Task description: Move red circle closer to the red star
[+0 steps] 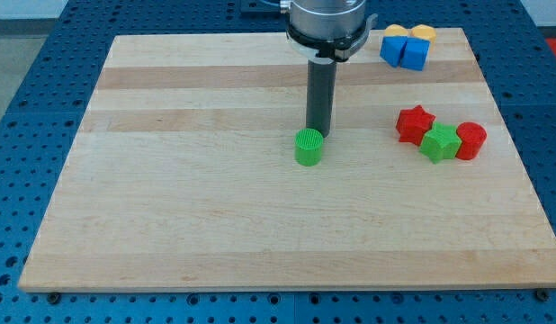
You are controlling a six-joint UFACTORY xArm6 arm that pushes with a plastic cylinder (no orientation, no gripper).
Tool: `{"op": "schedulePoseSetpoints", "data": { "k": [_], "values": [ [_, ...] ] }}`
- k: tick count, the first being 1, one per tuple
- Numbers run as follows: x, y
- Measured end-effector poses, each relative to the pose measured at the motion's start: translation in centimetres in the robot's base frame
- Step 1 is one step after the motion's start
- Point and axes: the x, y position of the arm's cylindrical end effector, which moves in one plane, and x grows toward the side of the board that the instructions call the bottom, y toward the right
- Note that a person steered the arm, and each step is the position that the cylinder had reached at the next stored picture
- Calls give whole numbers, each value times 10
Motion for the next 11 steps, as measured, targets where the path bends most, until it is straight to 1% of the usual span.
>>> {"op": "schedulePoseSetpoints", "data": {
  "k": [1,2,3,5,6,7,9,11],
  "values": [
    [33,0],
    [47,0],
    [50,31],
    [95,151],
    [91,215],
    [80,253],
    [56,252],
    [45,239]
  ]
}}
